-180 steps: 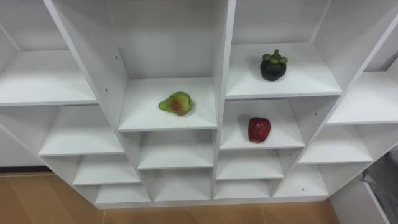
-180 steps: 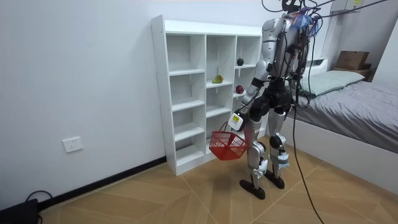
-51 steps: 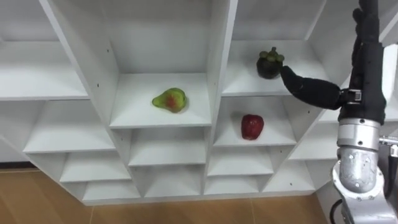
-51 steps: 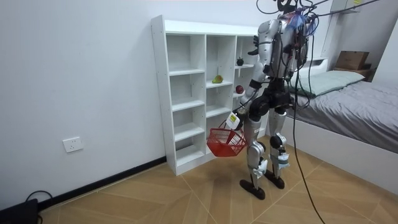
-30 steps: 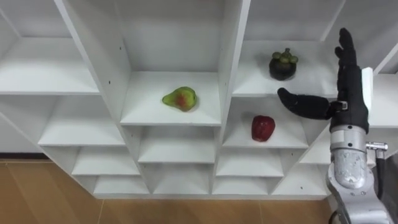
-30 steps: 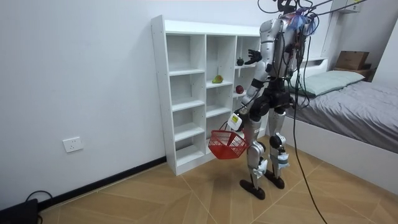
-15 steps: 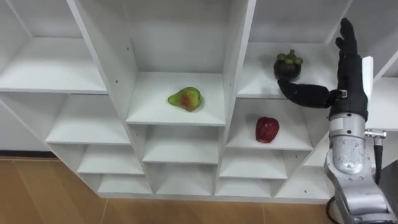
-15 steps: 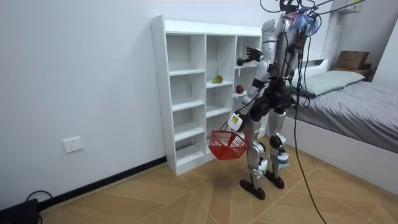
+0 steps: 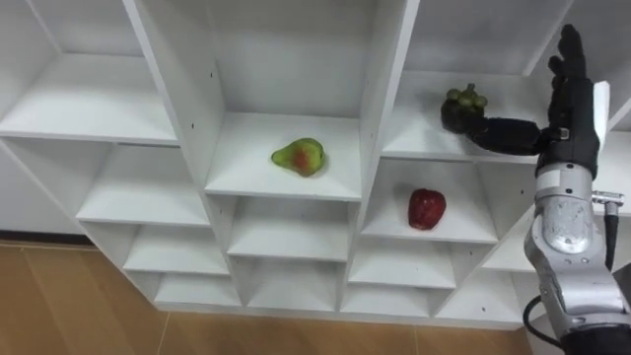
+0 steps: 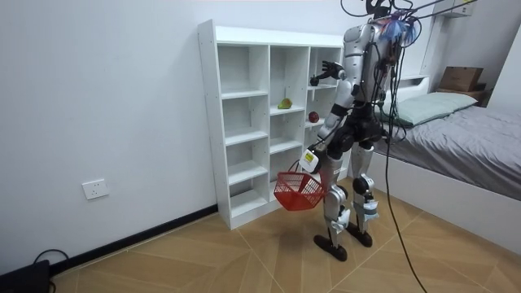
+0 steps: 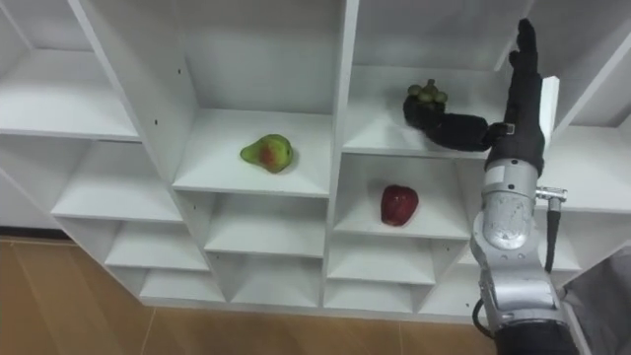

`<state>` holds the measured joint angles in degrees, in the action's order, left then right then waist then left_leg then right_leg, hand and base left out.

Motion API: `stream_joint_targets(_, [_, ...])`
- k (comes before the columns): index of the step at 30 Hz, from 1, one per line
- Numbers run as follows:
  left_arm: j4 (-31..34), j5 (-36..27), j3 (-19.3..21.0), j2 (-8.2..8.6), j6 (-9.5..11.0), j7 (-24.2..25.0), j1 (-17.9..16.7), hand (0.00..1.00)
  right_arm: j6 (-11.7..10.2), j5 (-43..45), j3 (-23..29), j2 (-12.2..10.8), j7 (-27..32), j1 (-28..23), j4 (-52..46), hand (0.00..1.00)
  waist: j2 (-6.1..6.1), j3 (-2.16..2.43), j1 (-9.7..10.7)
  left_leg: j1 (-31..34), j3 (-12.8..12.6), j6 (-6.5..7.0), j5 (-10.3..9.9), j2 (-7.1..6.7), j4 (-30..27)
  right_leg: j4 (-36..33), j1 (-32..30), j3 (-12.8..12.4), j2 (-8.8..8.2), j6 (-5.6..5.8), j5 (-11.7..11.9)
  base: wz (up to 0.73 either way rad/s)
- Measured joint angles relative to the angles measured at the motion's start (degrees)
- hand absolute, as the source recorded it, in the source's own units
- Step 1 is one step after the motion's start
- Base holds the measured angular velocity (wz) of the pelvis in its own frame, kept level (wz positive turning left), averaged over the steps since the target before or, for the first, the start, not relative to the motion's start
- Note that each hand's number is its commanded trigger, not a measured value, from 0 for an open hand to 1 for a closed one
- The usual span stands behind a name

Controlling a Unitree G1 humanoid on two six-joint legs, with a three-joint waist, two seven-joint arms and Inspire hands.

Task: Collect fruits from the closet

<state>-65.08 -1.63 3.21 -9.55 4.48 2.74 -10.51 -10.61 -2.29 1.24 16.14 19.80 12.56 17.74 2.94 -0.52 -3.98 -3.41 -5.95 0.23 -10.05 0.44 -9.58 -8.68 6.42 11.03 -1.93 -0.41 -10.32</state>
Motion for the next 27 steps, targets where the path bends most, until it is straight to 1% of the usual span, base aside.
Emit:
stream_joint_targets(3, [0.0, 0.0, 0.1, -0.11, -0.4, 0.0, 0.1, 1.0, 0.3, 0.1, 0.0, 0.0, 0.0, 0.1, 0.0, 0.0, 0.32, -0.05, -0.6, 0.1, 0.0, 0.0, 0.0, -0.02, 0.0, 0.0, -0.1, 0.0, 0.0, 0.0, 0.0, 0.0])
stream_joint_targets(5, [0.0, 0.1, 0.2, -0.15, -0.5, 0.1, -0.1, 1.0, 0.8, 0.0, 0.0, 0.0, 0.0, 0.2, 0.1, 0.0, 0.58, 0.05, -0.9, 0.4, 0.0, 0.0, 0.0, -0.03, 0.0, 0.0, -0.3, 0.1, 0.0, 0.0, 0.0, 0.0])
stream_joint_targets(7, [0.8, 0.0, 0.4, -0.15, -1.2, 0.1, -0.3, 1.0, 1.2, 0.0, 0.0, 0.0, -0.2, 0.3, 0.6, 0.0, 0.8, 0.15, -1.1, 0.7, 0.2, 0.01, 0.0, -0.07, 0.0, 0.0, -0.5, 0.2, -0.03, 0.0, 0.0, 0.04])
stream_joint_targets(8, [1.1, 0.0, 0.5, -0.16, -1.5, 0.1, -0.3, 1.0, 1.3, 0.0, 0.0, 0.0, -0.4, 0.5, 1.1, 0.0, 0.85, 0.13, -1.1, 0.7, 0.3, 0.01, 0.0, -0.08, 0.0, 0.0, -0.5, 0.2, -0.04, 0.0, 0.0, 0.04])
stream_joint_targets(10, [1.5, 0.0, 0.5, -0.31, -2.0, 0.2, -0.4, 1.0, 2.4, -1.6, -0.1, 0.0, -1.4, 1.7, 4.3, 0.0, 1.08, 0.08, -1.3, 0.7, 0.3, 0.02, 0.0, -0.07, 0.0, 0.0, -0.5, 0.3, -0.04, 0.0, 0.0, 0.0])
stream_joint_targets(12, [1.5, 0.0, 0.5, -0.39, -2.2, 0.2, -0.5, 1.0, 3.3, -2.6, -0.1, 0.0, -2.2, 2.1, 5.5, 0.0, 1.19, 0.01, -1.5, 0.8, 0.3, 0.02, 0.0, -0.07, -0.1, 0.0, -0.6, 0.3, -0.05, 0.0, 0.0, 0.0])
stream_joint_targets(14, [1.6, 0.0, 0.5, -0.47, -2.3, 0.3, -0.5, 1.0, 3.4, -2.9, -0.1, 0.0, -2.8, 2.1, 6.2, 0.0, 1.35, -0.08, -1.7, 0.8, 0.3, 0.02, 0.0, -0.06, -0.1, 0.0, -0.6, 0.3, -0.05, 0.0, 0.0, 0.0])
stream_joint_targets(16, [1.8, 0.1, 0.5, -0.66, -2.6, 0.3, -0.5, 1.0, 4.2, -3.0, -0.1, 0.0, -3.7, 2.1, 6.2, 0.0, 1.65, -0.23, -2.0, 0.8, 0.3, 0.01, 0.0, -0.05, -0.1, 0.0, -0.6, 0.3, -0.04, 0.0, 0.0, 0.0])
stream_joint_targets(21, [2.3, 0.4, 0.8, -0.78, -2.8, 0.6, -0.3, 1.0, 4.4, -1.6, -0.1, 0.0, -5.3, 2.2, 6.1, 0.0, 1.92, -0.08, -2.6, 0.9, 0.3, 0.02, 0.0, -0.07, -0.1, 0.0, -0.7, 0.3, -0.04, 0.0, 0.0, 0.0])
stream_joint_targets(27, [2.6, 2.3, 1.2, -0.64, -2.8, 0.7, -0.3, 1.0, 4.4, -1.3, -0.1, 0.0, -6.4, 2.6, 6.0, 0.0, 1.79, -0.02, -2.9, 0.9, 0.3, 0.02, 0.0, -0.06, -0.2, -0.1, -0.7, 0.3, -0.03, 0.0, 0.0, 0.0])
